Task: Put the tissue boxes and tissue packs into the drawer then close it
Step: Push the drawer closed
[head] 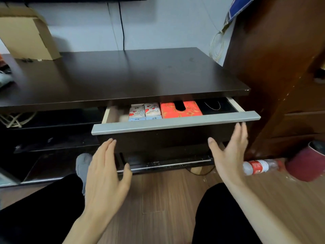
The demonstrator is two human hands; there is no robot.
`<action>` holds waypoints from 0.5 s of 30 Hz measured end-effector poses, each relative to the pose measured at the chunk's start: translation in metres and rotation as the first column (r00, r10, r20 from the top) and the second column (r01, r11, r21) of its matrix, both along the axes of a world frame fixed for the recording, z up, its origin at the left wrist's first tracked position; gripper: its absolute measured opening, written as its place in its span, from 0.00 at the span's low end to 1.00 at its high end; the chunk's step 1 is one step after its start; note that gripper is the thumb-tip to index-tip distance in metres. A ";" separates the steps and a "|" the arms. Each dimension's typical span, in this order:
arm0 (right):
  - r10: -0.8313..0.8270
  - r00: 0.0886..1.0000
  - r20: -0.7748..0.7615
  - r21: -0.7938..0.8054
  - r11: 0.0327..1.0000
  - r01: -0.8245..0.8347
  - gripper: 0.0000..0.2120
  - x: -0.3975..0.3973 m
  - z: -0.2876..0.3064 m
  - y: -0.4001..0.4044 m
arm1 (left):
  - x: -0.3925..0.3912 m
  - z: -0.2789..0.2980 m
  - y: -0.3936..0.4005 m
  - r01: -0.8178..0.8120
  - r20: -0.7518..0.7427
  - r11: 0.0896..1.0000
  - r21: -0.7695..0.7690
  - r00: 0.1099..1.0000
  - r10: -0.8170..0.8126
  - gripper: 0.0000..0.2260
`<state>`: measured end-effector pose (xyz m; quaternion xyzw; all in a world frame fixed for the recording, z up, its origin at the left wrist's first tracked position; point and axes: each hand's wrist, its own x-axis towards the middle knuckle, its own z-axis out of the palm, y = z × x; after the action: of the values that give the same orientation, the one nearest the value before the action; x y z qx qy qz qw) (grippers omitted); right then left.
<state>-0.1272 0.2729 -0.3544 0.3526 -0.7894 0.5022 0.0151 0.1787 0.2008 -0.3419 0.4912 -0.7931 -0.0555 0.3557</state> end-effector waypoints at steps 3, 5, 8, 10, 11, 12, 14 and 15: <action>0.020 1.000 -0.024 0.048 0.999 -0.019 0.47 0.008 0.000 -0.021 | -0.014 -0.008 -0.012 -0.028 0.159 0.995 0.092 0.987 0.013 0.41; 0.011 1.000 -0.024 0.047 0.999 -0.010 0.47 0.010 0.001 -0.032 | -0.023 -0.011 -0.022 -0.023 0.178 0.992 0.126 0.984 0.000 0.43; 0.006 0.999 -0.032 0.058 0.998 -0.004 0.46 0.000 0.001 -0.046 | -0.033 -0.014 -0.040 -0.017 0.146 0.994 0.106 0.989 0.001 0.43; 0.013 1.000 -0.024 0.071 0.997 -0.011 0.45 -0.007 0.001 -0.055 | -0.037 -0.014 -0.053 -0.024 0.146 0.995 0.094 0.989 0.010 0.42; 0.020 1.000 -0.013 0.078 0.997 -0.019 0.45 -0.009 0.001 -0.059 | -0.039 -0.014 -0.059 -0.026 0.153 0.995 0.091 0.988 0.012 0.42; 0.028 1.000 -0.005 0.082 0.996 -0.028 0.44 -0.011 0.002 -0.064 | -0.041 -0.014 -0.066 -0.027 0.165 0.996 0.090 0.986 0.012 0.42; 0.039 0.999 0.005 0.079 0.996 -0.039 0.44 -0.014 0.003 -0.075 | -0.045 -0.013 -0.078 -0.020 0.185 0.994 0.106 0.983 0.000 0.42; 0.039 0.999 0.013 0.074 0.996 -0.040 0.44 -0.015 0.004 -0.082 | -0.047 -0.012 -0.084 -0.016 0.190 0.993 0.115 0.982 -0.007 0.42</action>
<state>-0.1418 0.1909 -0.3506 0.3656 -0.8004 0.4748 -0.0126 0.1322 0.1172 -0.3543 0.5159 -0.8178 -0.0536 0.2491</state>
